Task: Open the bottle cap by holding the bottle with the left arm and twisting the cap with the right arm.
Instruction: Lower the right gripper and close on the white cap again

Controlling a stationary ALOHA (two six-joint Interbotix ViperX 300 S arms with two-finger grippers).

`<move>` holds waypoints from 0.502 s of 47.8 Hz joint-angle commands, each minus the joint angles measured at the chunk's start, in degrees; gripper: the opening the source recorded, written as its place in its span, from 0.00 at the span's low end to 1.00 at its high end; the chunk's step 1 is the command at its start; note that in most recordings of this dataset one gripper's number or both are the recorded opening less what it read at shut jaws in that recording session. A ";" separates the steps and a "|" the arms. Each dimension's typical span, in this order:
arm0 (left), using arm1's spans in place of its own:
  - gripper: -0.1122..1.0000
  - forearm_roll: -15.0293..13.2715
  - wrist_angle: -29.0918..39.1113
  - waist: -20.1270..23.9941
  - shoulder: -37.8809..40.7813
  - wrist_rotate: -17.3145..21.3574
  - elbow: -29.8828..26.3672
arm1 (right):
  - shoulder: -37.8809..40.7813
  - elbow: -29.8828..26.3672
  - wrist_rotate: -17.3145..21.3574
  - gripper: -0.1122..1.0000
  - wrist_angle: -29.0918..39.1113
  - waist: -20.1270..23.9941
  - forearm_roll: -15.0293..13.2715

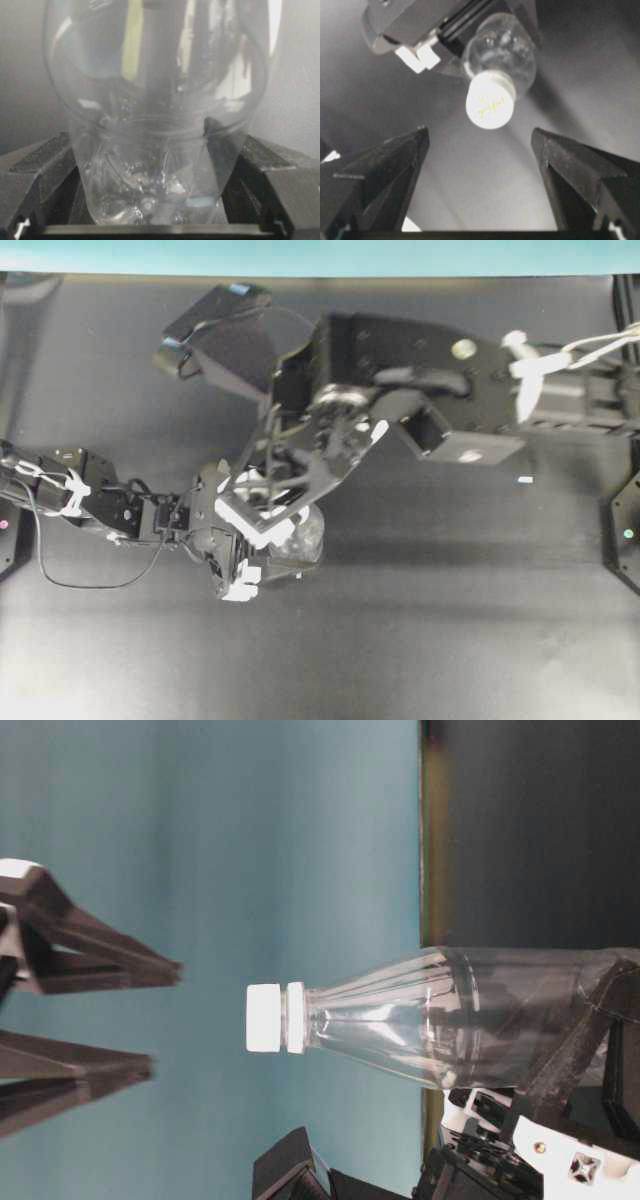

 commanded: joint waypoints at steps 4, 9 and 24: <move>0.84 0.26 0.09 -0.35 -0.09 -0.18 -0.26 | 0.53 2.29 0.26 0.81 -1.85 0.26 0.53; 0.84 0.18 0.00 -0.44 -0.09 -0.18 -0.35 | 0.53 4.13 0.26 0.81 -3.43 0.26 0.70; 0.84 0.26 0.09 -0.35 0.00 -0.09 -0.35 | 0.26 7.82 0.18 0.80 -6.33 -0.26 0.62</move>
